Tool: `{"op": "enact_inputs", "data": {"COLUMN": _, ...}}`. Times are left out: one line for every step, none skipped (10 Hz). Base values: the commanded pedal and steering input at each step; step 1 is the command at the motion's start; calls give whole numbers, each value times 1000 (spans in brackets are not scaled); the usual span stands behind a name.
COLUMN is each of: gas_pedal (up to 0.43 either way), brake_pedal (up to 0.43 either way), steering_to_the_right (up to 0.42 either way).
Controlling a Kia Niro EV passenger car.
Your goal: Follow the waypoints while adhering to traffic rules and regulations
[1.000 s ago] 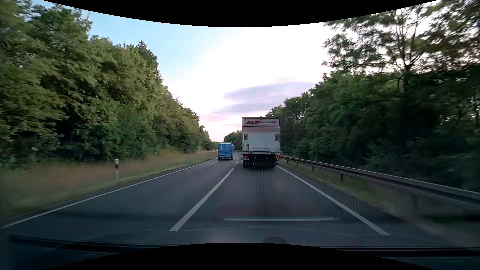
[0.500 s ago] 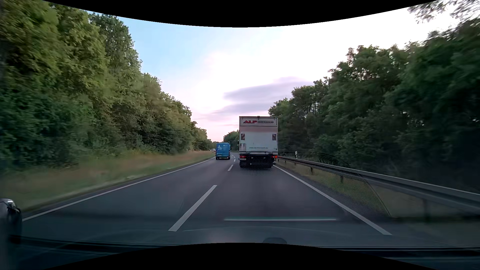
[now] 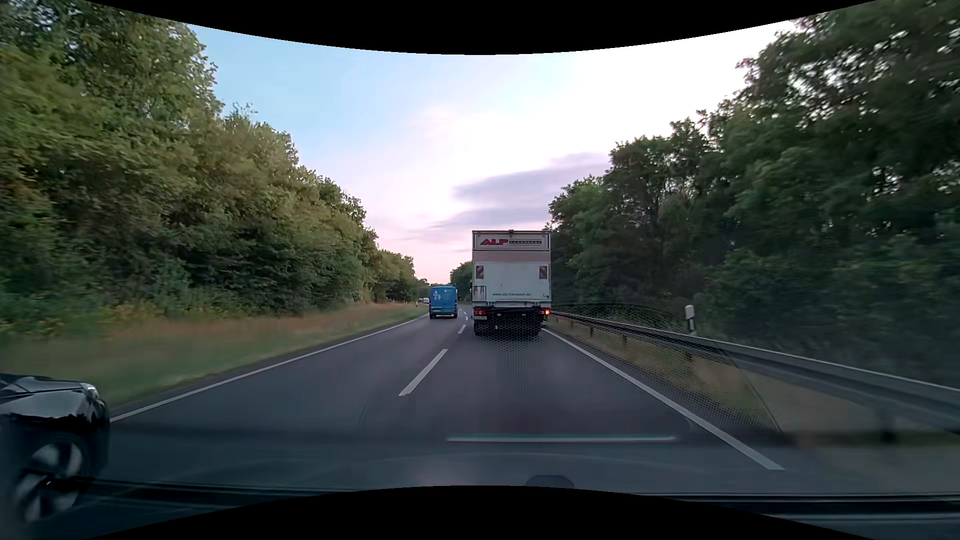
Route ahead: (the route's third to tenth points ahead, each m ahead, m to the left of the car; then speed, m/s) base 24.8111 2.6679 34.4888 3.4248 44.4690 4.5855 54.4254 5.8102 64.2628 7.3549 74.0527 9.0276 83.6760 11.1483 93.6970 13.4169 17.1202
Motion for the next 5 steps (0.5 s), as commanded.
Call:
{"op": "enact_inputs", "data": {"gas_pedal": 67, "brake_pedal": 0, "steering_to_the_right": -16}}
{"op": "enact_inputs", "data": {"gas_pedal": 67, "brake_pedal": 0, "steering_to_the_right": -18}}
{"op": "enact_inputs", "data": {"gas_pedal": 59, "brake_pedal": 0, "steering_to_the_right": -19}}
{"op": "enact_inputs", "data": {"gas_pedal": 39, "brake_pedal": 0, "steering_to_the_right": -19}}
{"op": "enact_inputs", "data": {"gas_pedal": 28, "brake_pedal": 0, "steering_to_the_right": -19}}
